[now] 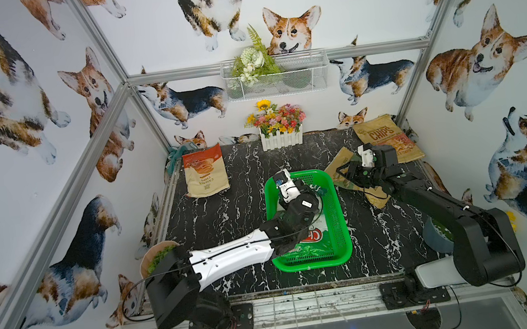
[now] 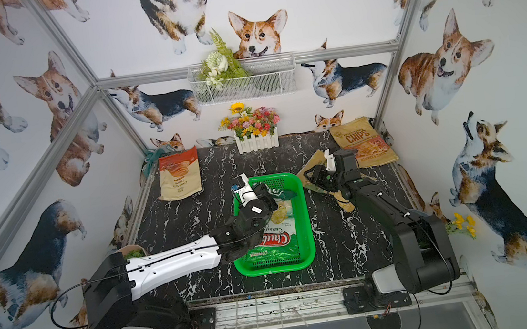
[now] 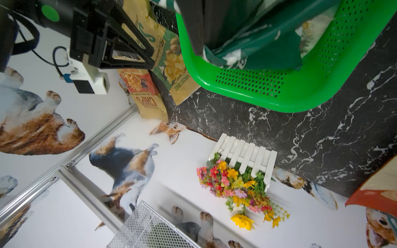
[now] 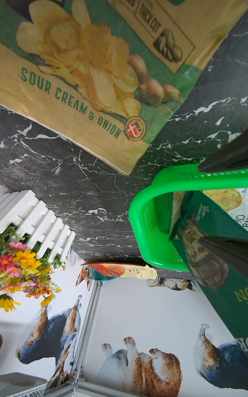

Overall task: Put the potato chips into the basket
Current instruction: Place the potato chip in the basket.

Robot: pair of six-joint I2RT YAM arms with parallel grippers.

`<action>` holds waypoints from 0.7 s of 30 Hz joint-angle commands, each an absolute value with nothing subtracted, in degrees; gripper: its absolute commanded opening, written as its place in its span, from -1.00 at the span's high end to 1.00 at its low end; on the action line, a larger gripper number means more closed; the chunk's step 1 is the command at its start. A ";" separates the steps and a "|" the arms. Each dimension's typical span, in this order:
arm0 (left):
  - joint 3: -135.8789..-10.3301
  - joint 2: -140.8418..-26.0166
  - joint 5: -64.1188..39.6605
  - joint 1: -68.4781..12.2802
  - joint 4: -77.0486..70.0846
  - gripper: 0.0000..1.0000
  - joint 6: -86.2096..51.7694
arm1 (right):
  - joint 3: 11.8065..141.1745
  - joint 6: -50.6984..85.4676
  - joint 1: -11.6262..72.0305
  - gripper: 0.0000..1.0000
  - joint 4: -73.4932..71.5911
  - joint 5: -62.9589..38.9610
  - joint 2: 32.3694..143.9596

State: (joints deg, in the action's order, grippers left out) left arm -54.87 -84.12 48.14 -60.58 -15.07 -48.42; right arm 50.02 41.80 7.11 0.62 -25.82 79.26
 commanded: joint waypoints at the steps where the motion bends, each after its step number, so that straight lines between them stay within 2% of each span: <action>1: -54.72 -83.56 46.24 -61.81 -9.38 0.51 -54.16 | 50.52 41.34 7.12 -0.02 -0.63 -27.08 78.66; 2: -54.52 -82.83 46.27 -62.45 -9.10 0.06 -54.46 | 51.05 40.85 7.19 -0.03 0.07 -27.32 78.72; 4: -54.57 -80.94 49.05 -63.71 -7.81 -0.66 -55.61 | 52.78 39.61 7.14 -0.03 1.92 -27.51 79.00; 5: -54.62 -79.72 51.61 -64.70 -7.99 -0.82 -55.10 | 54.04 38.93 7.12 -0.03 3.29 -27.55 79.25; 8: -52.26 -75.12 58.85 -67.79 -16.83 -0.84 -46.77 | 57.87 37.61 7.59 -0.01 6.27 -28.08 79.80; 14: -47.35 -66.65 61.44 -68.31 -35.50 -0.77 -28.68 | 65.87 32.49 15.49 0.01 13.81 -23.12 81.07; 17: -47.70 -64.11 61.91 -68.29 -37.72 -0.76 -18.48 | 67.87 30.94 20.48 0.00 16.17 -20.95 82.96; 21: -44.59 -59.34 63.08 -66.08 -36.98 -0.74 -16.71 | 68.51 31.44 24.57 0.01 17.09 -20.11 84.94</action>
State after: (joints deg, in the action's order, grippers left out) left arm -46.13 -61.45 61.28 -67.46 -34.39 -23.14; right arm 67.85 32.80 22.72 14.28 -22.22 84.18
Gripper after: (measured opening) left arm 0.876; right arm 0.494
